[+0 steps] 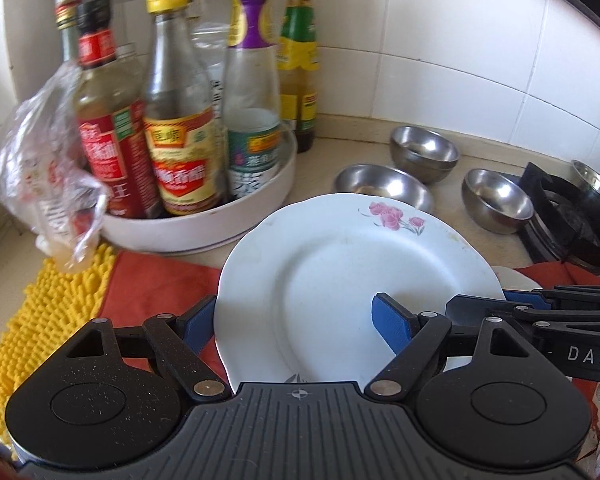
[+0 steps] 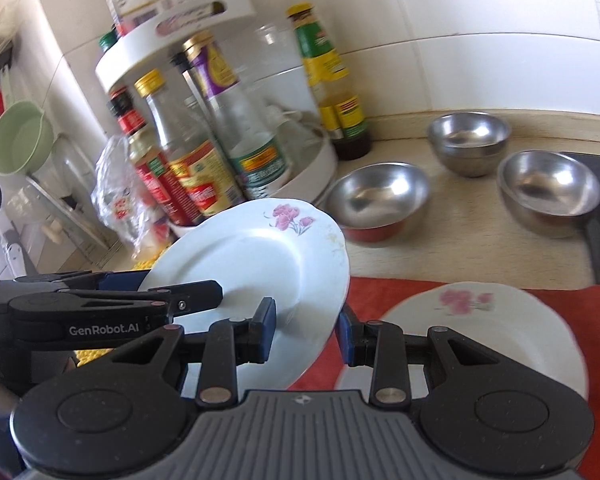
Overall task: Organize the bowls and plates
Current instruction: 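Lower the small pink-flower plate onto the plate stack and open the right gripper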
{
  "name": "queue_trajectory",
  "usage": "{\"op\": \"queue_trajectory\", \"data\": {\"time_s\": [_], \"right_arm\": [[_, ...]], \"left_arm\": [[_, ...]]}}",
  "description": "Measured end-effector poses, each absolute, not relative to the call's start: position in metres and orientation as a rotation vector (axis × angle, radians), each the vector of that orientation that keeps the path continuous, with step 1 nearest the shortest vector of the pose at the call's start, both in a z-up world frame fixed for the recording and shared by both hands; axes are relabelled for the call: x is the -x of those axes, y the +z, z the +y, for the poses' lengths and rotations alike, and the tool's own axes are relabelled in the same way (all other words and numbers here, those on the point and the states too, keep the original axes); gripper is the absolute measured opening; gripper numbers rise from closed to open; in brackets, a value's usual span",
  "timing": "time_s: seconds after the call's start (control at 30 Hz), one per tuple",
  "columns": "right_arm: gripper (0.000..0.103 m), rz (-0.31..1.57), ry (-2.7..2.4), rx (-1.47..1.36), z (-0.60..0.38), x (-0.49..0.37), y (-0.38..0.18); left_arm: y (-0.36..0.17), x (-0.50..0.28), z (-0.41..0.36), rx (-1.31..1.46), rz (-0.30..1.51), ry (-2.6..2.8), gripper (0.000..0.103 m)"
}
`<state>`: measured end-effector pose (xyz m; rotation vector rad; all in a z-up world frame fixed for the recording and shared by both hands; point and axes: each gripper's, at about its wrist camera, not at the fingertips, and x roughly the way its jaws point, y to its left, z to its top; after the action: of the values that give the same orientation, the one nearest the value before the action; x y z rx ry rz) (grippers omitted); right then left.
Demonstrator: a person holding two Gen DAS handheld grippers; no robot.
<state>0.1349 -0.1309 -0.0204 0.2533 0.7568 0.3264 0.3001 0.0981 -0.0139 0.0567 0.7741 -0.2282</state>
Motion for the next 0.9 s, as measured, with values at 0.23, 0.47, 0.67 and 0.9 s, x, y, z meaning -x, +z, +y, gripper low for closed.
{"op": "queue_trajectory", "data": {"time_s": [0.23, 0.47, 0.67, 0.9], "right_arm": [[0.034, 0.745, 0.256, -0.281, -0.165, -0.12, -0.02], [0.034, 0.734, 0.181, -0.307, -0.195, -0.101, -0.021], [0.034, 0.734, 0.128, -0.313, -0.214, -0.085, -0.022], [0.034, 0.746, 0.075, -0.321, -0.233, -0.076, -0.025]], "left_arm": [[-0.014, -0.303, 0.06, -0.094, 0.768, -0.3, 0.086], [-0.016, -0.299, 0.027, -0.131, 0.765, -0.378, 0.086], [-0.019, -0.293, 0.003, -0.152, 0.764, -0.433, 0.086], [-0.025, -0.29, -0.02, -0.171, 0.773, -0.482, 0.086]]}}
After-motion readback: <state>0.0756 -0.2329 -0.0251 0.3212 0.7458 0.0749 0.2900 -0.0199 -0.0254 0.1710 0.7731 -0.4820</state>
